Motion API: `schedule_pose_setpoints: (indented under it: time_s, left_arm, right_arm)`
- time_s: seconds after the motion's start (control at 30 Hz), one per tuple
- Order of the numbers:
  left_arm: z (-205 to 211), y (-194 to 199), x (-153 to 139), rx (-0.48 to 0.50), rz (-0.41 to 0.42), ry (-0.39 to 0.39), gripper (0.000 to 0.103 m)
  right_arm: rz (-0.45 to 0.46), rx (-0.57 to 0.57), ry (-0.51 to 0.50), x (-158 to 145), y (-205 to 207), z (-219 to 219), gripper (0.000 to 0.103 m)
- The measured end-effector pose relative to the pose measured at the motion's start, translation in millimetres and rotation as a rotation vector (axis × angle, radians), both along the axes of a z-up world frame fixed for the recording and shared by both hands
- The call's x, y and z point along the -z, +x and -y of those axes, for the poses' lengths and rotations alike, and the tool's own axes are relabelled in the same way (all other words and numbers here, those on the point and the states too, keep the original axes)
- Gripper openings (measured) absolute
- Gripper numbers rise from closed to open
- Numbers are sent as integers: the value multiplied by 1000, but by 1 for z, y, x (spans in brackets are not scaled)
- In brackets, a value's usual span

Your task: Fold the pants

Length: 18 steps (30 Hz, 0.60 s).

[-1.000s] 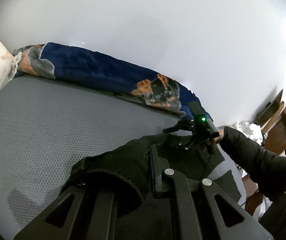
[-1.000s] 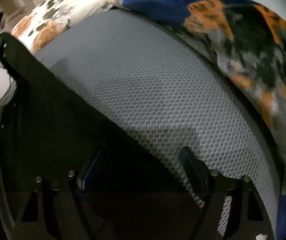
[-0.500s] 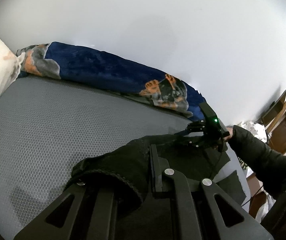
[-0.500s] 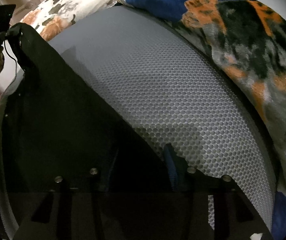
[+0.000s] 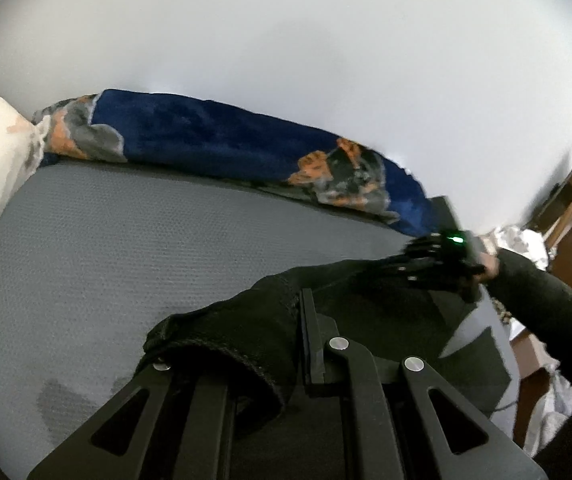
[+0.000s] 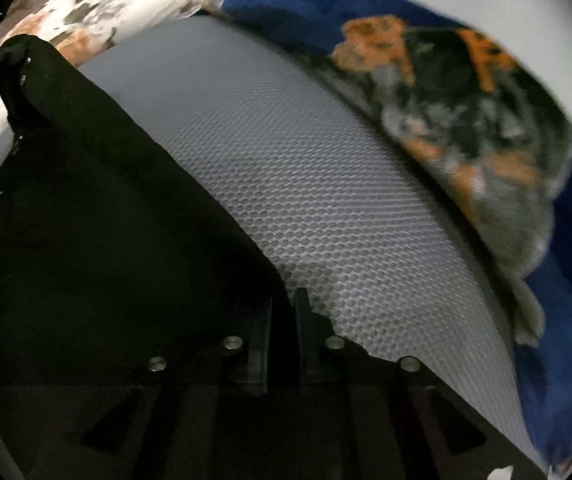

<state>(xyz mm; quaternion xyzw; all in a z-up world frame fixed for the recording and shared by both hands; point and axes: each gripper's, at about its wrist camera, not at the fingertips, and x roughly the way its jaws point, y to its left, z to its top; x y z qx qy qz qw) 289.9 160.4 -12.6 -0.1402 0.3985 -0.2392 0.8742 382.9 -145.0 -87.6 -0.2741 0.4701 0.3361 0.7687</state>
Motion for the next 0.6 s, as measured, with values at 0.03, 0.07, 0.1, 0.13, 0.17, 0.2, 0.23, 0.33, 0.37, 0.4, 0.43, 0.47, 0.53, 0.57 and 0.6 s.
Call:
schedule_pose_setpoints:
  time_s: [0.03, 0.07, 0.1, 0.13, 0.17, 0.2, 0.23, 0.33, 0.37, 0.4, 0.43, 0.47, 0.53, 0.57, 0.6]
  left_arm:
    - [-1, 2, 1, -4, 6, 22, 10]
    - [-1, 4, 2, -13, 13, 53, 10]
    - [-3, 6, 3, -19, 17, 76, 10]
    - [-4, 8, 4, -16, 18, 93, 10]
    - [-6, 9, 5, -14, 19, 105, 10]
    - [-7, 10, 6, -7, 20, 114, 10]
    - [-9, 9, 6, -2, 23, 125, 10]
    - [-9, 1, 3, 22, 39, 141, 10]
    - [-9, -4, 0, 32, 50, 149, 10]
    - [-9, -9, -2, 45, 54, 150, 10]
    - [-10, -17, -5, 62, 62, 149, 10]
    - [-10, -23, -8, 76, 69, 143, 10]
    - [-12, -40, -14, 121, 80, 130, 10]
    - [-12, -48, -16, 139, 83, 130, 10]
    - [-13, -58, -17, 161, 85, 134, 10]
  right_arm:
    - [31, 27, -7, -4, -6, 0, 8]
    - [62, 53, -6, -9, -13, -2, 7]
    - [92, 75, -8, -14, -19, -2, 7]
    - [126, 94, -11, -21, -27, -7, 7]
    - [153, 115, -10, -27, -34, -6, 7]
    - [179, 155, -5, -35, -45, -4, 7]
    - [188, 170, -2, -40, -51, -4, 7]
    - [251, 220, 1, -60, -83, -2, 7]
    - [259, 232, 6, -66, -92, -2, 7]
    - [276, 247, 10, -74, -107, -1, 7]
    - [283, 256, 16, -79, -116, 0, 7]
    - [283, 267, 27, -85, -129, 2, 7]
    - [285, 281, 40, -93, -151, 9, 7]
    - [283, 286, 51, -96, -161, 10, 7]
    - [266, 299, 72, -99, -176, 14, 7]
